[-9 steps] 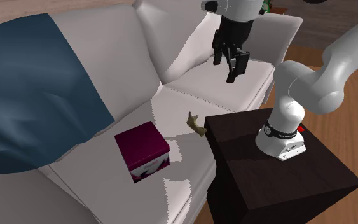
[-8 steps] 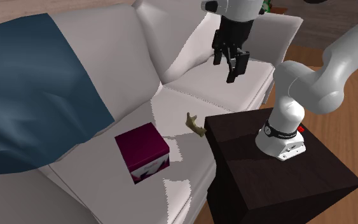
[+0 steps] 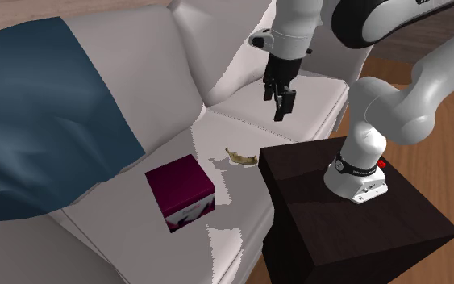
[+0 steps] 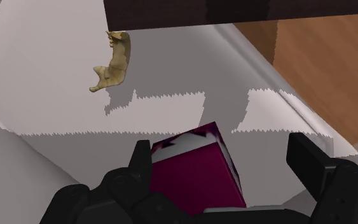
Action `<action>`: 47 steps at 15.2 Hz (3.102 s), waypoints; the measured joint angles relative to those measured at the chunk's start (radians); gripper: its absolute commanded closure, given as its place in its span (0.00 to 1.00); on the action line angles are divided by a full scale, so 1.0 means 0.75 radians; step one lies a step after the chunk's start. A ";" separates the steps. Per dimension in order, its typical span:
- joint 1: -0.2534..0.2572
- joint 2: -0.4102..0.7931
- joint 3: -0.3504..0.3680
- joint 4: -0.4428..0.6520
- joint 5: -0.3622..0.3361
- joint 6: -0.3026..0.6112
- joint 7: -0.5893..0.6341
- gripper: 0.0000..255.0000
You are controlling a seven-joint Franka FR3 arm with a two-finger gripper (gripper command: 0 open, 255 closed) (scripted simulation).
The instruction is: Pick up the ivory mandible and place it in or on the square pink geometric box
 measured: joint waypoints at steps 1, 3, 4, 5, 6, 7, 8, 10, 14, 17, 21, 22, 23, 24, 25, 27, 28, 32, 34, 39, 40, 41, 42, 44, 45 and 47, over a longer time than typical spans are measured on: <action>-0.017 0.006 -0.024 -0.028 -0.010 0.042 -0.006 0.00; -0.053 0.017 -0.073 -0.110 -0.032 0.150 -0.016 0.00; -0.069 0.031 -0.095 -0.139 -0.040 0.200 -0.019 0.00; -0.085 0.027 -0.113 -0.181 -0.047 0.244 -0.018 0.00; -0.102 0.043 -0.136 -0.213 -0.058 0.298 -0.022 0.00; -0.121 0.053 -0.158 -0.245 -0.067 0.347 -0.027 0.00; -0.135 0.079 -0.179 -0.272 -0.075 0.406 -0.026 0.00; -0.169 0.127 -0.224 -0.329 -0.091 0.524 -0.033 0.00; -0.225 0.303 -0.331 -0.396 -0.117 0.788 -0.067 0.00; -0.242 0.458 -0.416 -0.435 -0.111 0.996 -0.102 0.00; -0.132 0.745 -0.595 -0.435 0.034 1.304 -0.227 0.00; -0.041 0.832 -0.690 -0.425 0.135 1.384 -0.317 0.00; 0.105 0.910 -0.819 -0.421 0.298 1.457 -0.455 0.00; 0.330 0.997 -0.975 -0.387 0.550 1.484 -0.657 0.00; 0.481 1.120 -1.032 -0.322 0.898 1.467 -0.965 0.00; 0.315 1.315 -0.805 -0.197 1.677 1.425 -1.529 0.00; 0.233 1.380 -0.737 -0.155 1.888 1.402 -1.689 0.00; 0.150 1.549 -0.632 -0.054 2.263 1.348 -1.979 0.00; 0.135 1.610 -0.613 -0.017 2.347 1.328 -2.046 0.00; 0.124 1.682 -0.591 0.025 2.445 1.304 -2.122 0.00; 0.124 1.683 -0.591 0.026 2.447 1.304 -2.123 0.00; 0.124 1.684 -0.591 0.026 2.448 1.303 -2.124 0.00; 0.124 1.684 -0.591 0.026 2.449 1.303 -2.125 0.00; 0.124 1.684 -0.591 0.026 2.449 1.303 -2.125 1.00; 0.124 1.684 -0.591 0.026 2.449 1.303 -2.125 1.00; 0.124 1.684 -0.591 0.026 2.449 1.303 -2.125 1.00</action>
